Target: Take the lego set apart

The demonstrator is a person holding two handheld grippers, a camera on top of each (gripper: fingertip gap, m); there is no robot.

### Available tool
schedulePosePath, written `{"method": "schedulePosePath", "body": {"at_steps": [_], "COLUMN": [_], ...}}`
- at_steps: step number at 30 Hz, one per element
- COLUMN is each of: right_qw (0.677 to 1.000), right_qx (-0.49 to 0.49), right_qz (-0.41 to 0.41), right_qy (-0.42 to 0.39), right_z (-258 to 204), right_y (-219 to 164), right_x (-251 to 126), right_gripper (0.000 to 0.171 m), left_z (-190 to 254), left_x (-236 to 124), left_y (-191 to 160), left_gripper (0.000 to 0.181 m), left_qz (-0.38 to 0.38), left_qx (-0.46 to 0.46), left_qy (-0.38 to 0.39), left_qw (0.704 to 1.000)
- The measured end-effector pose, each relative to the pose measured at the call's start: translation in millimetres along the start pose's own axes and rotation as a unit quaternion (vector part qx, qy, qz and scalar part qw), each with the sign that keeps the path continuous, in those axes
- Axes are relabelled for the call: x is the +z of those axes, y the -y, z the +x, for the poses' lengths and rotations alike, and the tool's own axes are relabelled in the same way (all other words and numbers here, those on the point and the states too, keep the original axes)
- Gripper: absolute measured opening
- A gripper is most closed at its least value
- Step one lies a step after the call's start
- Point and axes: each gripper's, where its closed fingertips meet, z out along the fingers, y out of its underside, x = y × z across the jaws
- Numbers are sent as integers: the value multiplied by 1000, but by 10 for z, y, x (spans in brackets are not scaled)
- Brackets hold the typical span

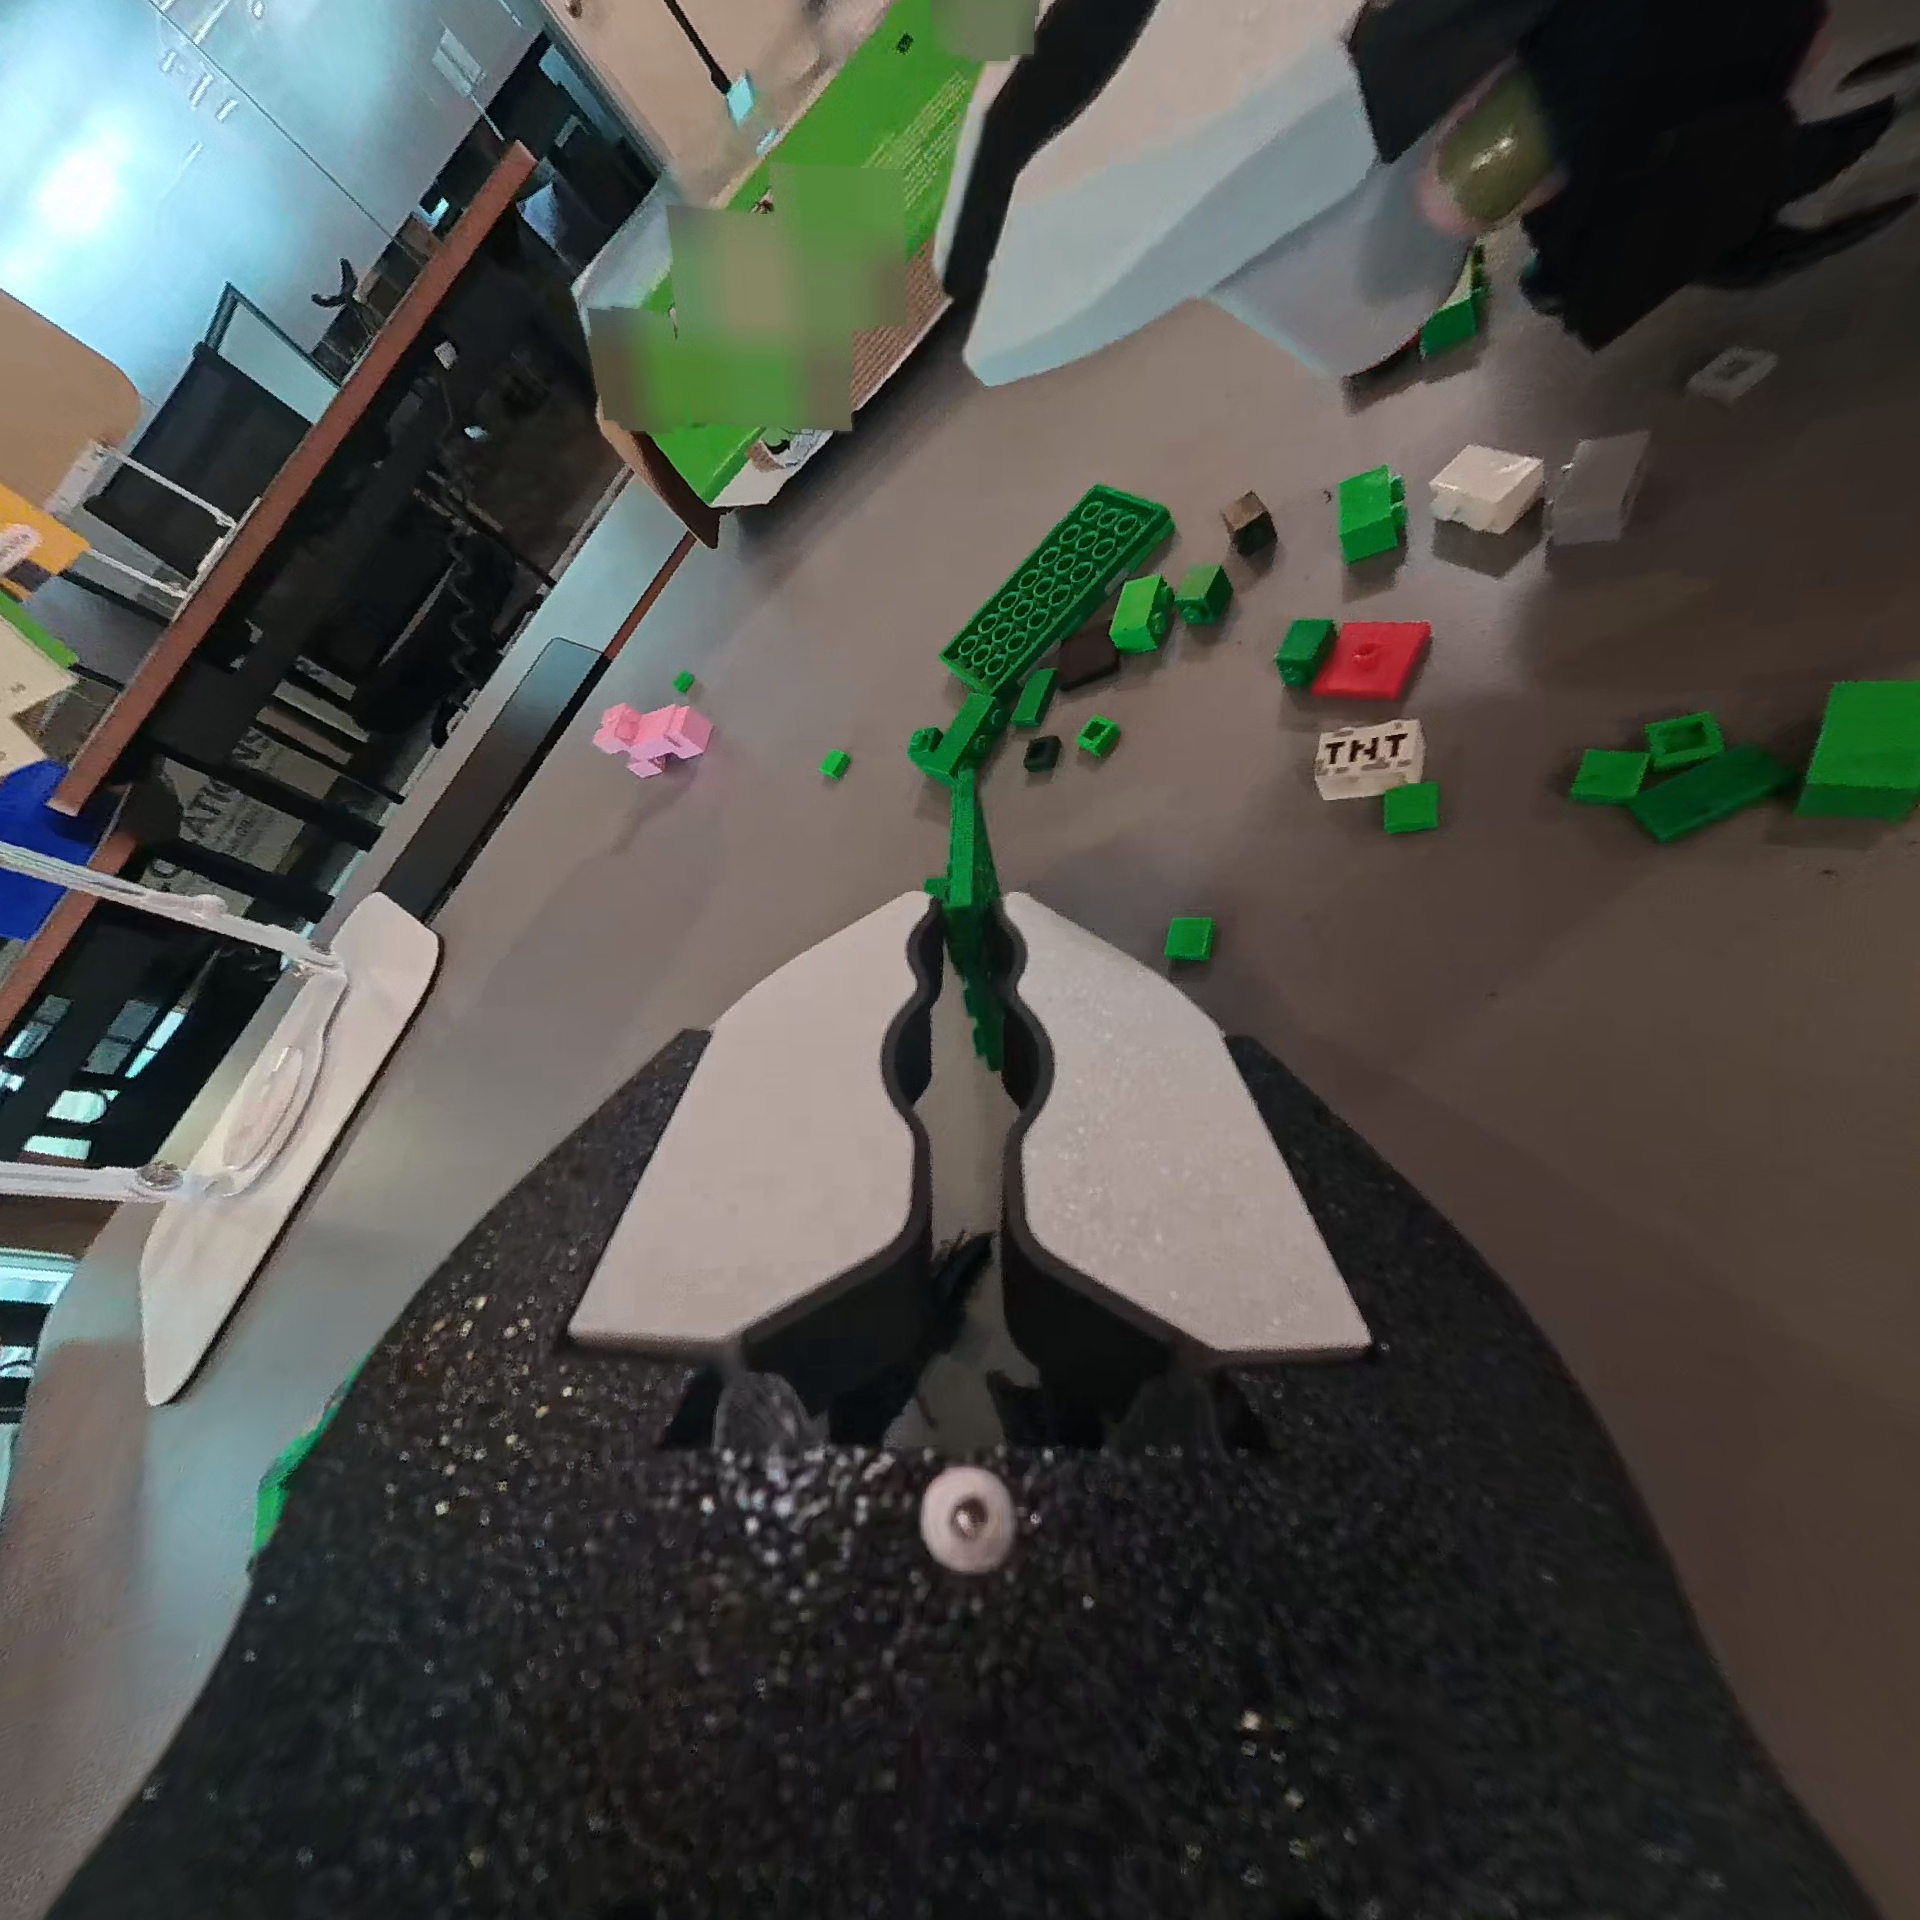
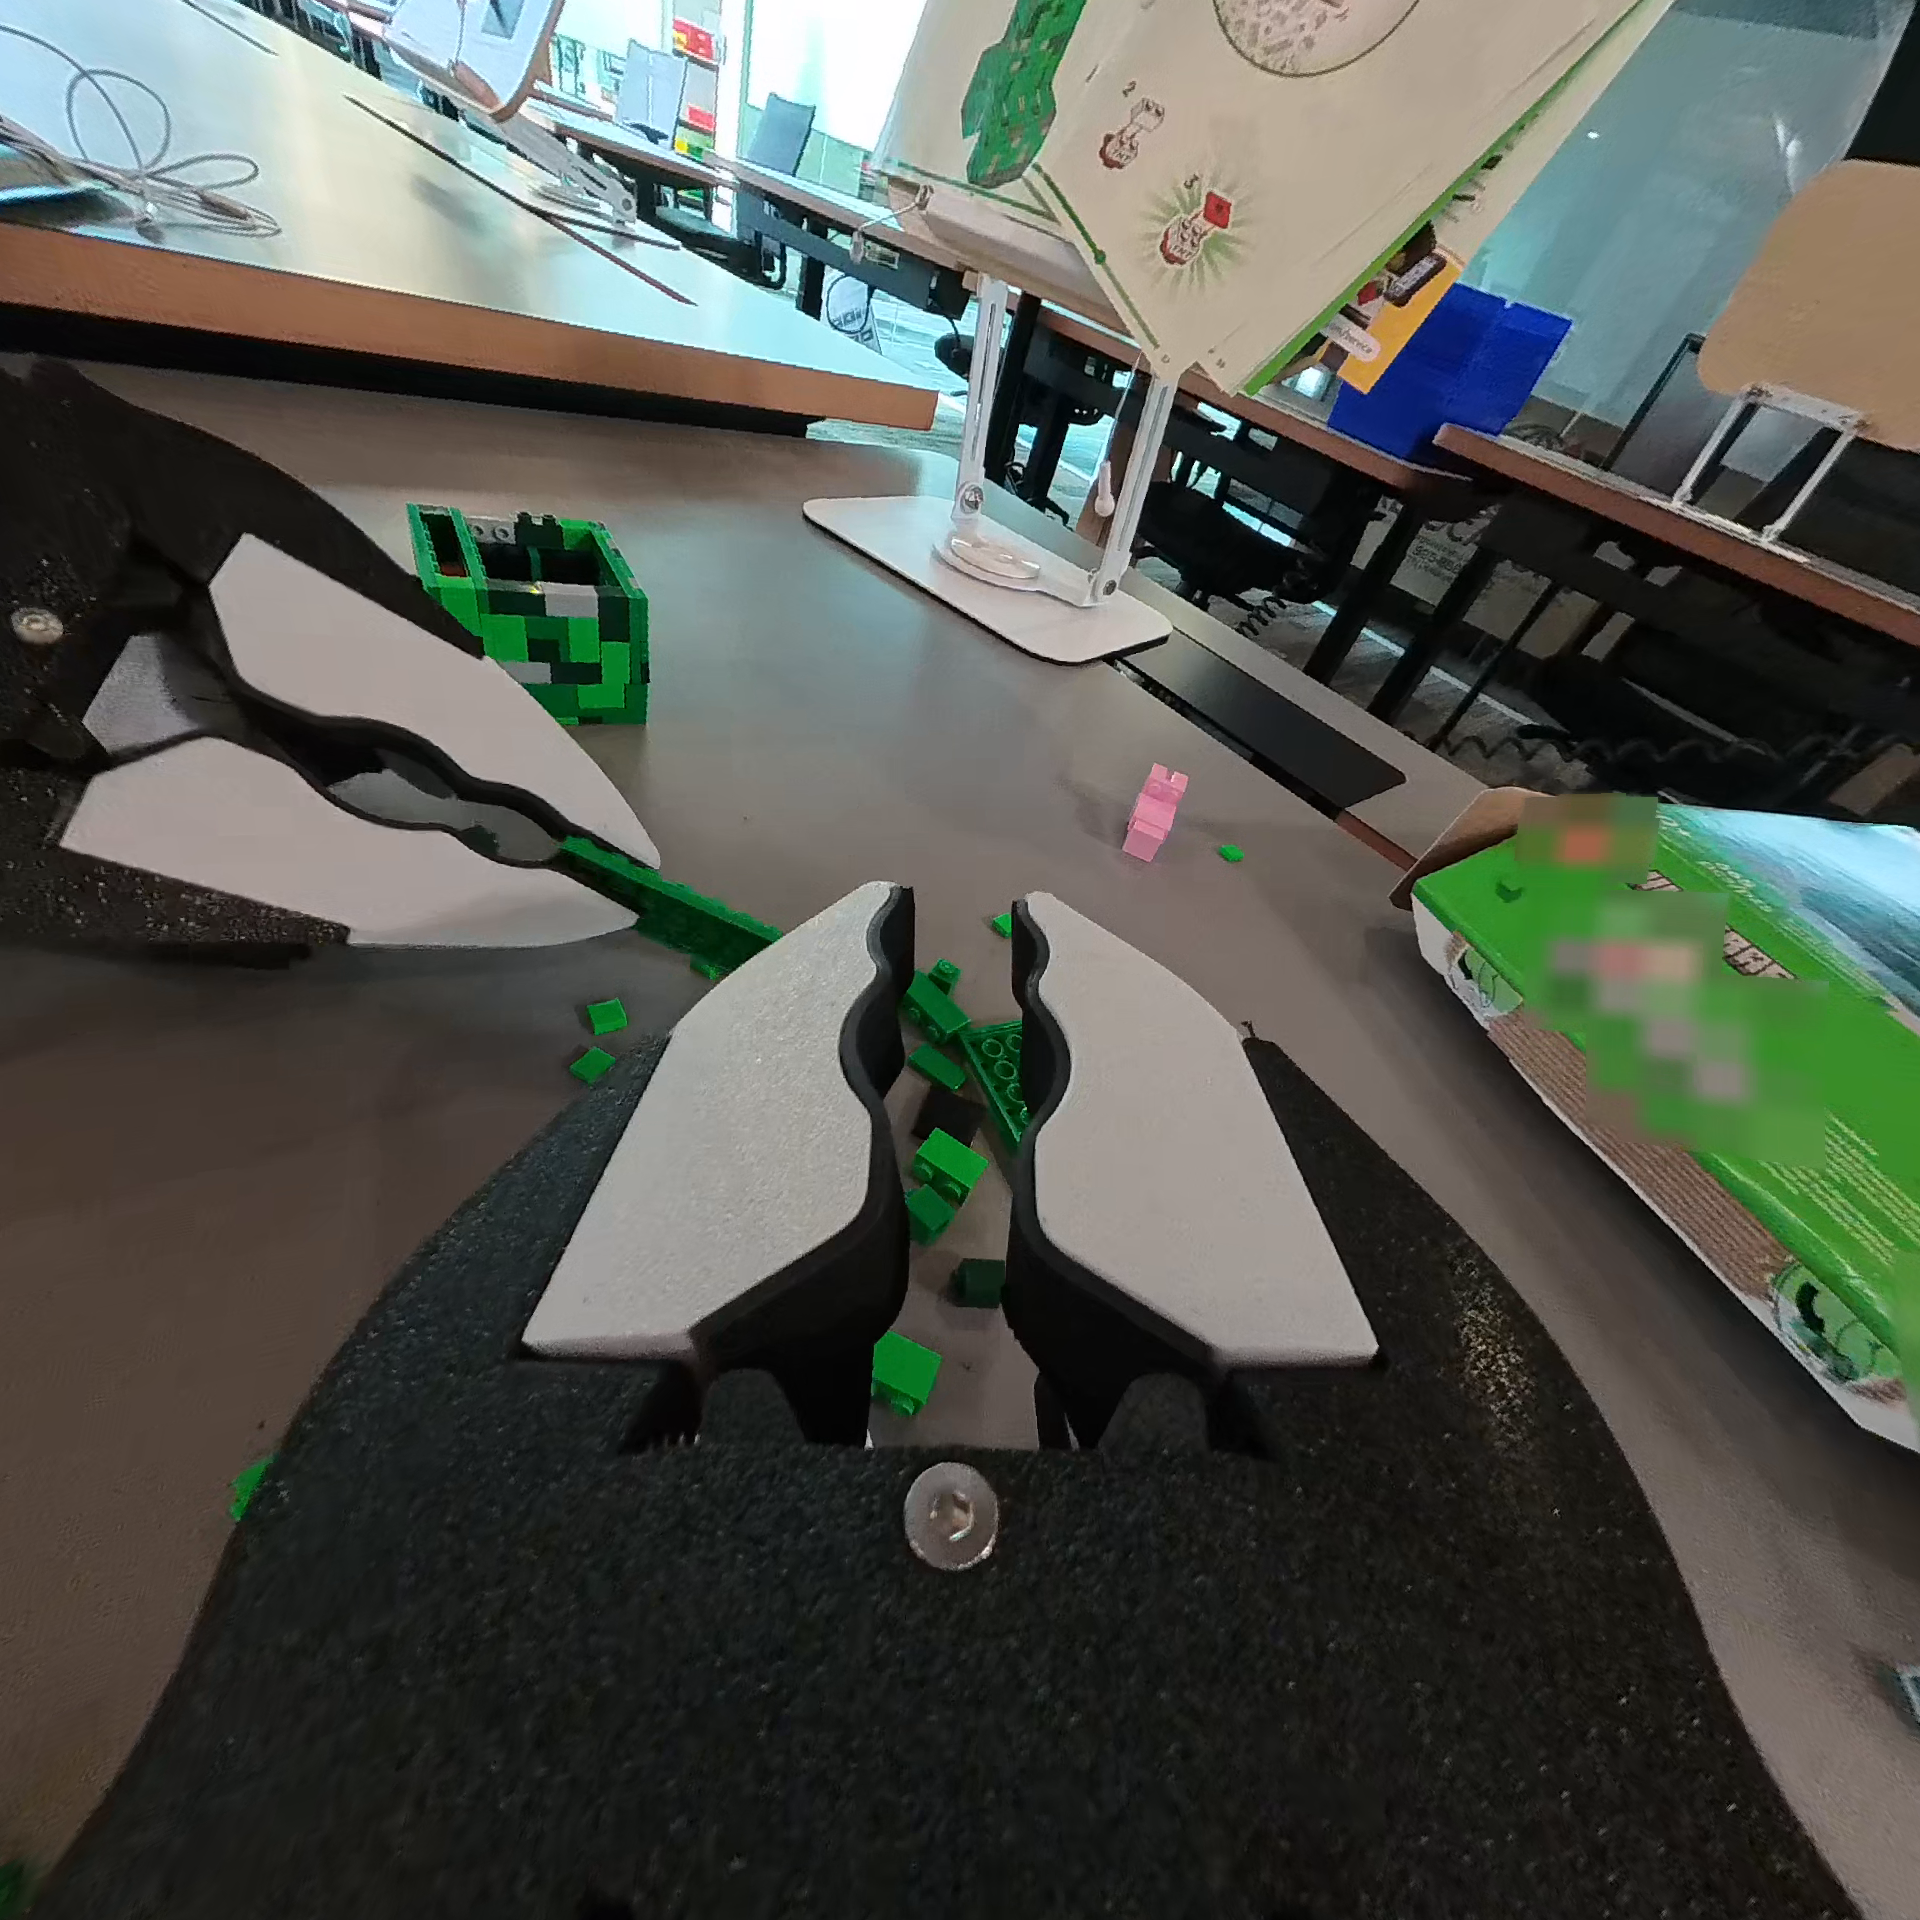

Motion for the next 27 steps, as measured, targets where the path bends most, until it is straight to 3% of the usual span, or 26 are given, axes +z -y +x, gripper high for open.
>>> {"method": "schedulePosePath", "body": {"at_steps": [12,16,19,22,27], "right_qw": [1000,999,998,995,993], "right_qx": [-2,10,0,14,68], "right_qz": [-8,20,42,74,93], "right_qy": [-22,-38,-49,-69,-37], "right_z": [93,165,209,283,39], "right_y": [-22,96,231,419,760], "right_x": [-12,-72,-139,-284,-556], "right_gripper": [17,32,46,58,94], "left_z": [-27,-144,-182,-155,-77], "left_x": [-22,-109,-112,-61,74], "left_y": [8,172,171,139,65], "left_gripper": [24,39,61,96,136], "left_qz": [-3,33,22,-13,-86], "left_qx": [-49,-80,-79,-90,-89], "left_qy": [-21,-5,10,11,9], "left_qw": [999,996,997,996,992]}}
